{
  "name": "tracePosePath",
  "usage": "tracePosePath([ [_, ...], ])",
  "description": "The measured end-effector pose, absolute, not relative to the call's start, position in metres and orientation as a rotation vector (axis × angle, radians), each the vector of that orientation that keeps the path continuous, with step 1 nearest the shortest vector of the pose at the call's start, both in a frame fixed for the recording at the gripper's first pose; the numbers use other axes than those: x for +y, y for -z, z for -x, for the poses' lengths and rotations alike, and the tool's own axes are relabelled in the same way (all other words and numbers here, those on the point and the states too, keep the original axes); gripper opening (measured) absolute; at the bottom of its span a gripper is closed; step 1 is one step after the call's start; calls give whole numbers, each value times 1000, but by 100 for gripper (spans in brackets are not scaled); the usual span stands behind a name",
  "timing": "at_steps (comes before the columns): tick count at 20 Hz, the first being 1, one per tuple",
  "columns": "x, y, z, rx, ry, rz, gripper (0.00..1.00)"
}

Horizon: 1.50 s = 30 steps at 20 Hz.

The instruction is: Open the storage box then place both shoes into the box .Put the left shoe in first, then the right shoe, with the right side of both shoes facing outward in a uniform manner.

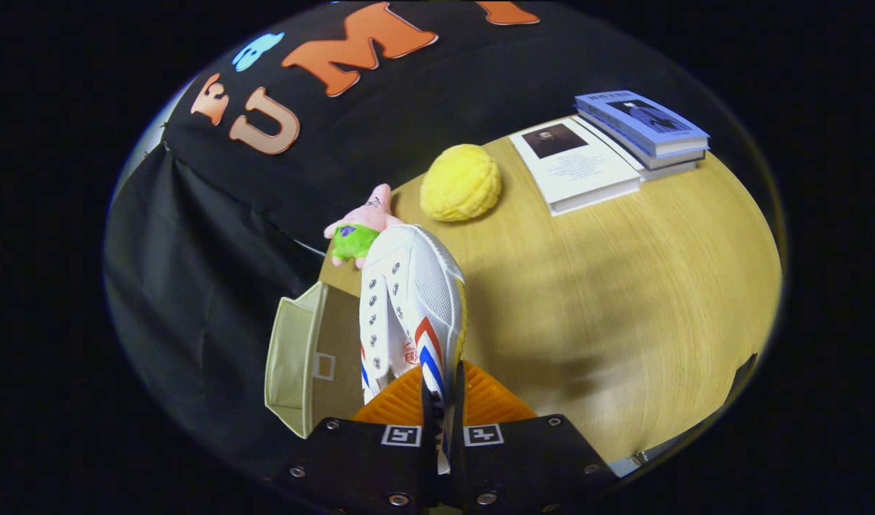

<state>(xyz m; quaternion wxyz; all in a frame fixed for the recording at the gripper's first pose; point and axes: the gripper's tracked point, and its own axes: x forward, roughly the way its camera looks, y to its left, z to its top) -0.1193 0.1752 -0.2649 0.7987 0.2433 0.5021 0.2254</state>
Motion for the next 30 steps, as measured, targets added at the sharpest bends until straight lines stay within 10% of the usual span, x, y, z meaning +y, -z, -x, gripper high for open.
tracePosePath([
  [13, 349, 202, 149, 1106, -787, -407, 7],
  [25, 388, 251, 175, 1295, -674, -206, 7],
  [30, 384, 246, 174, 1290, -647, -217, 23],
])
